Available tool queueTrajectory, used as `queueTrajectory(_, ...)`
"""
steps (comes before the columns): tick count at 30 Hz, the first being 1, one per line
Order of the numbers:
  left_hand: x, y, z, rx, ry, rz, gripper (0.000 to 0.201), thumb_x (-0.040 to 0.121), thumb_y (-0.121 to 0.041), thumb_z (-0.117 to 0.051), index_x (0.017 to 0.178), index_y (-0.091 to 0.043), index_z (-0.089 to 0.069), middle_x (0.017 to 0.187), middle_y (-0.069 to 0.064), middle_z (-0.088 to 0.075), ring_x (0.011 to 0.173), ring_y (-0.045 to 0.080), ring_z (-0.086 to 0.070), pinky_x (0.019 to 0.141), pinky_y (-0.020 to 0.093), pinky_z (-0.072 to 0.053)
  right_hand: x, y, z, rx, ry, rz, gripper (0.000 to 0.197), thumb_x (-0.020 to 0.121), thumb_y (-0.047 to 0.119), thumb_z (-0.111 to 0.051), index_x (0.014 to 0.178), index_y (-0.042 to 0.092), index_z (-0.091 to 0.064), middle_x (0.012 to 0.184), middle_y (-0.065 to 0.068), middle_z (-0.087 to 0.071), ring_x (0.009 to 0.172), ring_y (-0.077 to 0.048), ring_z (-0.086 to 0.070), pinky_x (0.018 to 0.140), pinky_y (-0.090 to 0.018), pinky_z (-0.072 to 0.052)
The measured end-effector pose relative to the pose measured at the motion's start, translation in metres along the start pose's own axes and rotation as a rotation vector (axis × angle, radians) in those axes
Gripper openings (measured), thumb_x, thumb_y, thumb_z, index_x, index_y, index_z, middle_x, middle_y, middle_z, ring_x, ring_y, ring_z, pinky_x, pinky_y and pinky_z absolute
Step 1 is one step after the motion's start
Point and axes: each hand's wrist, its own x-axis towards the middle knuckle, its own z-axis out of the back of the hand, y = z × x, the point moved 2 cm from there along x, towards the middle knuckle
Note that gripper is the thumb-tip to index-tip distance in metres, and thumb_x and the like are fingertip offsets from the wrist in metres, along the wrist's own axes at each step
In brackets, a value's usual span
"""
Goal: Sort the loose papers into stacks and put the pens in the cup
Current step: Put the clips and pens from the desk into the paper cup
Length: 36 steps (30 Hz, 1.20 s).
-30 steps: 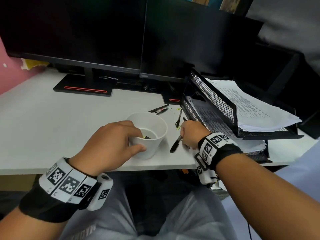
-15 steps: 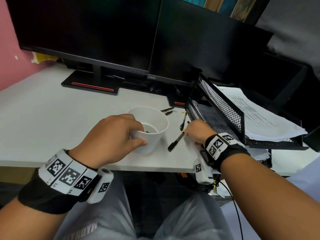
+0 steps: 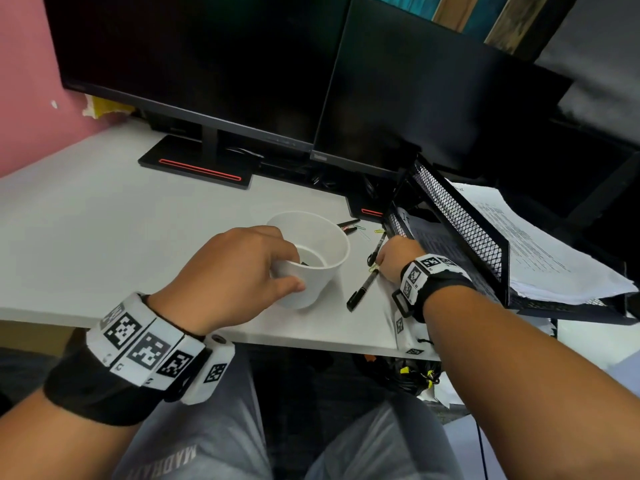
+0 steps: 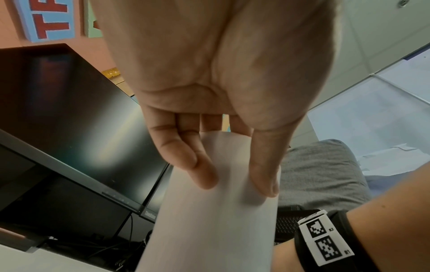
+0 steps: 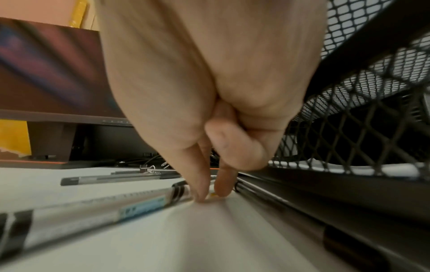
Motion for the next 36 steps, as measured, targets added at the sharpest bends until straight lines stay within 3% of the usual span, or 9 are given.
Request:
queueTrajectory(2,0.001,0.002,0.000,0.007,-0.003,0.000,0.023,0.085,-0.046,-0.078,0.104,-0.035,-0.078,0.094,-0.015,-0.064,0.076,0.005,-0.059,0.069,0.025,-0.043,-0.001,0.001,0.002,0.035,0.004,0.028,0.031,0.098,0.014,-0.061,0.125,0.015,-0.076,0.128,-0.006,-0.072,0.117,-0.027,-0.068,0.098,-0.034,-0.057)
queueTrajectory(8,0.002,0.004,0.002,0.020,0.001,0.011,0.023,0.085,-0.047,-0.077,0.104,-0.034,-0.078,0.094,-0.015,-0.064,0.077,0.007,-0.059,0.069,0.028,-0.044,-0.002,0.005,0.004,0.122,0.029,0.114,0.031,0.093,0.010,-0.073,0.118,0.025,-0.081,0.132,0.001,-0.070,0.117,-0.024,-0.068,0.097,-0.033,-0.058)
queueTrajectory(16,0.001,0.003,0.002,0.032,0.007,0.007,0.022,0.085,-0.047,-0.077,0.103,-0.033,-0.078,0.093,-0.013,-0.064,0.077,0.008,-0.060,0.071,0.030,-0.047,0.002,0.008,-0.001,0.245,-0.018,0.098,0.011,0.088,0.018,-0.081,0.098,0.020,-0.085,0.113,0.000,-0.079,0.106,-0.023,-0.073,0.096,-0.035,-0.060)
queueTrajectory(21,0.001,0.003,0.002,0.030,0.003,0.012,0.023,0.085,-0.047,-0.077,0.104,-0.034,-0.078,0.093,-0.014,-0.064,0.077,0.006,-0.059,0.071,0.030,-0.047,0.003,0.010,-0.005,0.338,-0.042,0.093,0.024,0.088,0.025,-0.082,0.111,0.020,-0.081,0.124,-0.002,-0.074,0.115,-0.023,-0.069,0.095,-0.029,-0.055)
queueTrajectory(26,0.001,0.006,0.002,0.029,-0.008,0.026,0.023,0.084,-0.047,-0.078,0.104,-0.037,-0.077,0.093,-0.016,-0.064,0.075,0.004,-0.055,0.070,0.028,-0.042,0.007,0.020,-0.007,0.348,0.000,0.157,0.044,0.087,0.011,-0.076,0.123,0.036,-0.076,0.130,0.000,-0.071,0.113,-0.020,-0.068,0.094,-0.026,-0.052)
queueTrajectory(28,0.002,0.007,0.002,0.028,-0.010,0.028,0.023,0.084,-0.047,-0.078,0.104,-0.036,-0.077,0.093,-0.016,-0.064,0.075,0.005,-0.056,0.070,0.028,-0.042,0.007,0.026,-0.005,0.359,-0.004,0.179,0.037,0.091,0.009,-0.066,0.117,0.031,-0.079,0.125,0.002,-0.073,0.112,-0.021,-0.069,0.096,-0.031,-0.056)
queueTrajectory(31,0.002,0.009,0.003,0.028,-0.021,0.034,0.023,0.084,-0.047,-0.079,0.103,-0.035,-0.077,0.092,-0.016,-0.063,0.077,0.008,-0.056,0.071,0.029,-0.042,0.007,0.037,-0.003,0.336,-0.017,0.154,0.019,0.094,0.025,-0.067,0.097,0.015,-0.083,0.103,-0.003,-0.080,0.100,-0.024,-0.073,0.088,-0.036,-0.062)
queueTrajectory(34,0.003,0.011,0.004,0.028,-0.027,0.034,0.024,0.083,-0.046,-0.079,0.103,-0.034,-0.078,0.092,-0.016,-0.063,0.077,0.008,-0.057,0.072,0.029,-0.043,0.011,0.048,-0.003,0.226,0.008,0.125,0.038,0.086,0.044,-0.077,0.096,0.008,-0.080,0.096,-0.007,-0.078,0.093,-0.024,-0.073,0.085,-0.039,-0.063)
queueTrajectory(36,0.003,0.011,0.004,0.037,-0.024,0.032,0.024,0.083,-0.047,-0.078,0.103,-0.033,-0.078,0.092,-0.015,-0.063,0.077,0.009,-0.057,0.071,0.029,-0.042,0.013,0.053,-0.003,0.161,0.011,0.130,0.036,0.087,0.039,-0.078,0.103,0.007,-0.076,0.102,-0.008,-0.076,0.098,-0.026,-0.072,0.088,-0.040,-0.063)
